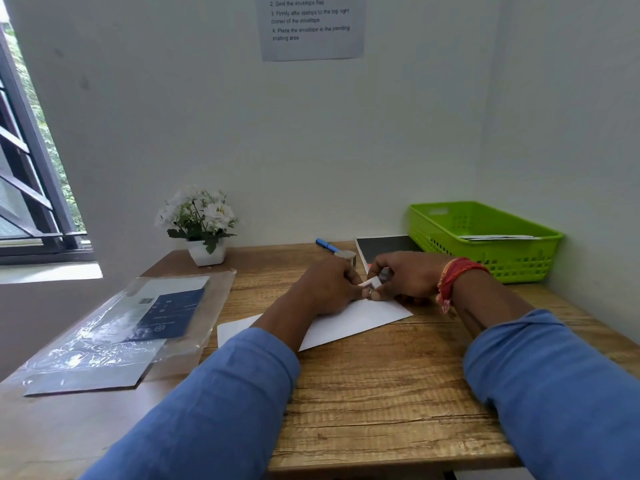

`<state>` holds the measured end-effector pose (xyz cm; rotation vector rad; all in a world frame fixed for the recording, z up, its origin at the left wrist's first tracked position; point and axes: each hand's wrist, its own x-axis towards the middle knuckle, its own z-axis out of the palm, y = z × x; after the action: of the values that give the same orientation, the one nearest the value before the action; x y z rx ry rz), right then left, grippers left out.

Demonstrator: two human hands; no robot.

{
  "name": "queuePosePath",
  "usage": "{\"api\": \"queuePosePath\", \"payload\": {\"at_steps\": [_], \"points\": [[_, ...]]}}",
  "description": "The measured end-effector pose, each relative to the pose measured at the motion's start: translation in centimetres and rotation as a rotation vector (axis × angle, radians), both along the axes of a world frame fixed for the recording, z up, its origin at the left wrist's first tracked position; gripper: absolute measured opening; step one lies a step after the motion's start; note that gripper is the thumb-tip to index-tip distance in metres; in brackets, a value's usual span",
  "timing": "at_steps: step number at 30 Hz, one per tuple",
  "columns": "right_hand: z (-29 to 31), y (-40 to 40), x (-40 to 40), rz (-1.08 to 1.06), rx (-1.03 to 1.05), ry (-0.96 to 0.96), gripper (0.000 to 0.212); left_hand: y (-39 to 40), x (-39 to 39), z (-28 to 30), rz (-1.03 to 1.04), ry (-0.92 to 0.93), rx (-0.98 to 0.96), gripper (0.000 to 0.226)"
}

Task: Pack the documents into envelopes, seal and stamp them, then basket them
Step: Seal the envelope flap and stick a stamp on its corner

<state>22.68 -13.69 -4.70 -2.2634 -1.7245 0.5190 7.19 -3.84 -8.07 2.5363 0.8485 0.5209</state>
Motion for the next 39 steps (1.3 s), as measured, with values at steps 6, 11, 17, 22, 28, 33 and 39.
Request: {"api": "queuePosePath", "payload": {"at_steps": [6, 11, 17, 22, 28, 33, 39], "points": [[-0.9, 0.7, 0.8, -0.018, 0.249, 0.252, 0.017, 0.1, -0.4, 0.1, 0.036, -0.126, 0.023, 0.011], [-1.2, 0.9, 1.3, -0.115, 0.473, 0.671, 0.01, 0.3, -1.2, 0.6, 0.168, -0.289, 0.117, 0.009], [-2.1, 1.4, 2.2, -0.363, 0.8, 0.928, 0.009, 0.3, -3.7, 1.2, 0.621, -0.399, 0.222, 0.036], [-2.4, 1.7, 2.6, -0.426, 0.884, 1.017, 0.007, 0.5, -5.7, 1.2, 0.668, -0.546, -0.122, 0.044], [-2.2, 1.6, 2.6, -0.47, 0.99, 0.906, 0.015, 0.3, -6.8, 0.9, 0.709, -0.785, -0.441, 0.044], [-2.2, 1.5, 2.3, -0.548, 1.017, 0.833, 0.005, -0.2, -7.3, 1.1, 0.654, -0.803, -0.528, 0.025], [-1.6, -0.3, 0.2, -0.441, 0.921, 0.007, 0.058, -1.0, -8.2, 1.8, 0.512, -0.967, -0.751, 0.014]]}}
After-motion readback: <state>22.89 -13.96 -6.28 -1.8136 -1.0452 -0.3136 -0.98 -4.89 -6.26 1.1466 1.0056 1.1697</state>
